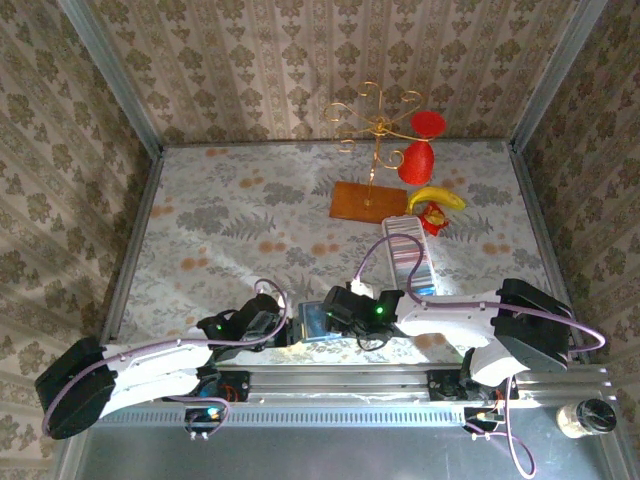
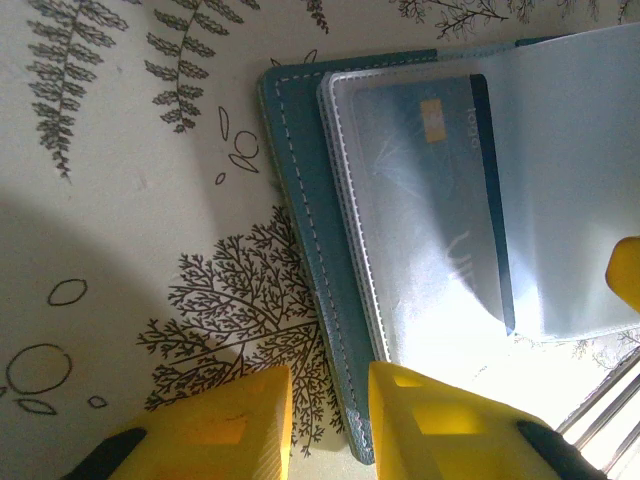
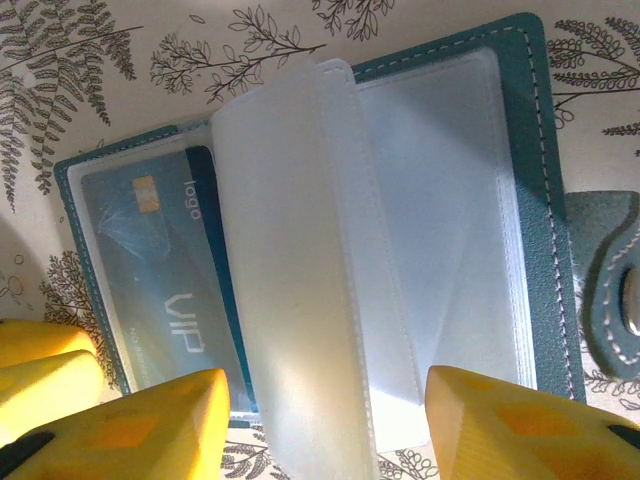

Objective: Put the credit cards into the card holder

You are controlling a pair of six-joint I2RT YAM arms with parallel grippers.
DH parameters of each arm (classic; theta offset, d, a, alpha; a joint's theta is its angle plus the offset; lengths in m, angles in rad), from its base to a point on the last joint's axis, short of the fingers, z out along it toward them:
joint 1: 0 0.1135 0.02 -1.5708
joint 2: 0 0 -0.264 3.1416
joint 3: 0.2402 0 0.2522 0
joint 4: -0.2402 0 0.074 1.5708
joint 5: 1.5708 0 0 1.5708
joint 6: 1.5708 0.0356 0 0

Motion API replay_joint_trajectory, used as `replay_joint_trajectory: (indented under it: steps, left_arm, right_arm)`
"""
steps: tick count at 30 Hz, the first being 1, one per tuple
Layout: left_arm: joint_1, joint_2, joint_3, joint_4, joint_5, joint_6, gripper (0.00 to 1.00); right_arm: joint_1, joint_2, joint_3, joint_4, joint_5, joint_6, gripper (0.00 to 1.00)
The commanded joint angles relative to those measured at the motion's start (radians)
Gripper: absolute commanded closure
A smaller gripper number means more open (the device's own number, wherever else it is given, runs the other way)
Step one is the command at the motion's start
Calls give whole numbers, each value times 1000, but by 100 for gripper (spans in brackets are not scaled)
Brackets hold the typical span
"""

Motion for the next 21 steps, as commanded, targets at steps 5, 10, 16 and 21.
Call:
replay_joint_trajectory:
  steps: [5,10,16,21]
  left_arm:
    - [-14,13,13,11,2,-15,74]
    - [-15,18,17,12,0,-16,74]
    - [-20,22,17,14,-1,-19,75]
    - [-25,21,18,14,-4,-21,75]
  right_arm:
    - [10,-33,46,-97,25,-18,43]
    - [12,-19,74,-125,9,-38,41]
    - [14,4,105,-138,-10,-57,38]
    - [15,17,111,-112,-31,-67,38]
